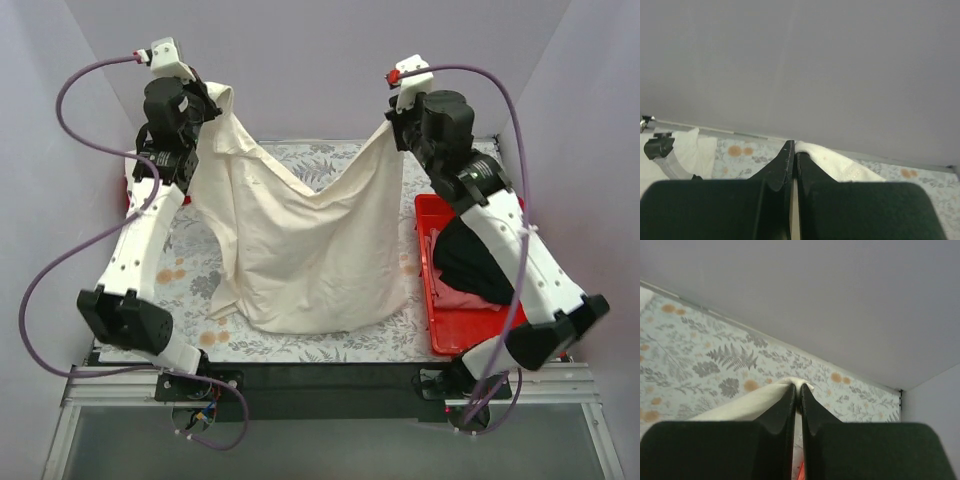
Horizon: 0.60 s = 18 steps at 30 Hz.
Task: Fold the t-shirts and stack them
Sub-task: Flatten the tshirt out
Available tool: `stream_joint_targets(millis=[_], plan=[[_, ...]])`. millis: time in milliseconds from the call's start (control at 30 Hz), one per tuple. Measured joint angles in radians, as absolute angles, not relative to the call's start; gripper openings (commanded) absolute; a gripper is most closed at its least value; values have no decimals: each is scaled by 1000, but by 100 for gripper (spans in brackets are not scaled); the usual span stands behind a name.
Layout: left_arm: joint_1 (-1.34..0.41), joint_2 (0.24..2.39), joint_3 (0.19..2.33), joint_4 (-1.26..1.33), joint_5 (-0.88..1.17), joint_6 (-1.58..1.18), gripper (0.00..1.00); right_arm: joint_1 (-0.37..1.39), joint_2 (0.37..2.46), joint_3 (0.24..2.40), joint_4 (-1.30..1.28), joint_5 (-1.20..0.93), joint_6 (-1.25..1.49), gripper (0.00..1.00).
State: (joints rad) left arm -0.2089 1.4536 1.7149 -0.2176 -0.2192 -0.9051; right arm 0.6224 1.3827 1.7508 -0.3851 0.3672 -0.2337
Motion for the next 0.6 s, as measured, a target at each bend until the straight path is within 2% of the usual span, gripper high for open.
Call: stream_joint_targets(millis=[167,300,400,500,567,600], plan=[[-86,1725,1847,-257,-70,-932,0,453,1635,1877,-398,233,-195,1],[-30,1929,2152,-297,53,-928,0,382,1824,2145,-423,150,-183,1],[3,2027,2394,-297,139,-920,0,353,1868,2280,-422,111,-184,1],[34,2003,2431,-244,205,-919,0,330,1835,2314,-403,83,-187,1],[58,1924,2352,-173,247,-920,0,315,1768,2271,-369,67,-190,1],[72,1843,2246,-119,265,-920,0,312,1721,2221,-356,62,-192,1]])
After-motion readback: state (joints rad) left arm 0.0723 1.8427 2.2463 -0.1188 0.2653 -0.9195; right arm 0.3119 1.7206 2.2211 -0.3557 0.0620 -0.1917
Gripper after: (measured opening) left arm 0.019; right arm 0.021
